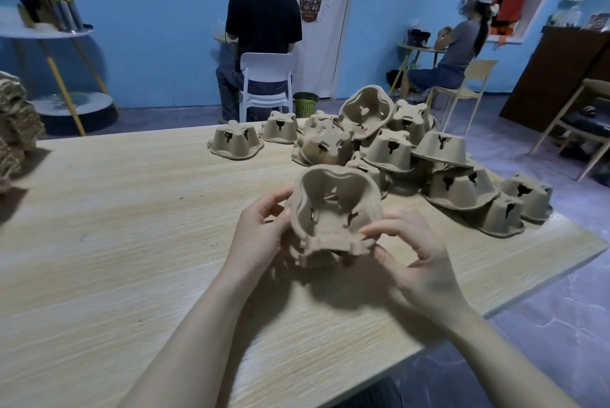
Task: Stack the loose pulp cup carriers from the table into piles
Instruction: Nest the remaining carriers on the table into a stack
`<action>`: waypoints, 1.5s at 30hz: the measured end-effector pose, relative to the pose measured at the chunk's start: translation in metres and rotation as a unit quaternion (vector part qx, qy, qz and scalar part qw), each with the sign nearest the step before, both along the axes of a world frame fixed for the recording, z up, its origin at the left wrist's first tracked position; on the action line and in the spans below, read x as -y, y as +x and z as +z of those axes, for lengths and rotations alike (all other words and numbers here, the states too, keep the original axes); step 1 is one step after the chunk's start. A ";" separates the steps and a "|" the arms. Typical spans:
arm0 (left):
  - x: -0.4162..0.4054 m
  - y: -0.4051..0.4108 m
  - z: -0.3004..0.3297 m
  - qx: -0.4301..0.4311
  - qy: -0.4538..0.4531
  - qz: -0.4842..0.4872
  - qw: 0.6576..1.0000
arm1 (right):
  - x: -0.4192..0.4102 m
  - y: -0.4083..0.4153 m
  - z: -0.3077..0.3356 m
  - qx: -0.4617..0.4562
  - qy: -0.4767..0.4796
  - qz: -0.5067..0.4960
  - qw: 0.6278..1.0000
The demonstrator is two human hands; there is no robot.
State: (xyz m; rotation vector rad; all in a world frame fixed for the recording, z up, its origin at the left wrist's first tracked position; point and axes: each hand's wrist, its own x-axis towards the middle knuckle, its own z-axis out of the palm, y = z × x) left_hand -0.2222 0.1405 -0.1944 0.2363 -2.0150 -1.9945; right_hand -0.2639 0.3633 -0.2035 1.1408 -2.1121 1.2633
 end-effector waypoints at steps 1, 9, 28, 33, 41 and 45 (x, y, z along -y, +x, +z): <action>-0.001 0.001 0.002 -0.001 0.008 -0.002 1.000 | 0.002 0.000 -0.003 -0.006 0.007 0.000 1.000; -0.002 -0.002 -0.001 -0.016 0.014 0.005 1.000 | -0.002 -0.003 -0.017 -0.038 0.017 -0.060 0.997; -0.002 0.002 -0.002 -0.024 -0.045 0.017 0.999 | -0.030 -0.053 0.031 -0.003 0.012 -0.168 0.986; -0.003 0.000 -0.002 -0.027 -0.036 0.019 0.999 | -0.072 -0.142 0.081 0.013 0.150 -0.364 0.919; -0.003 0.000 -0.001 -0.022 -0.042 0.017 0.999 | -0.081 -0.175 0.091 0.157 0.315 -0.353 0.867; -0.002 0.001 -0.001 -0.021 -0.041 0.017 0.999 | -0.080 -0.179 0.092 0.177 0.277 -0.334 0.884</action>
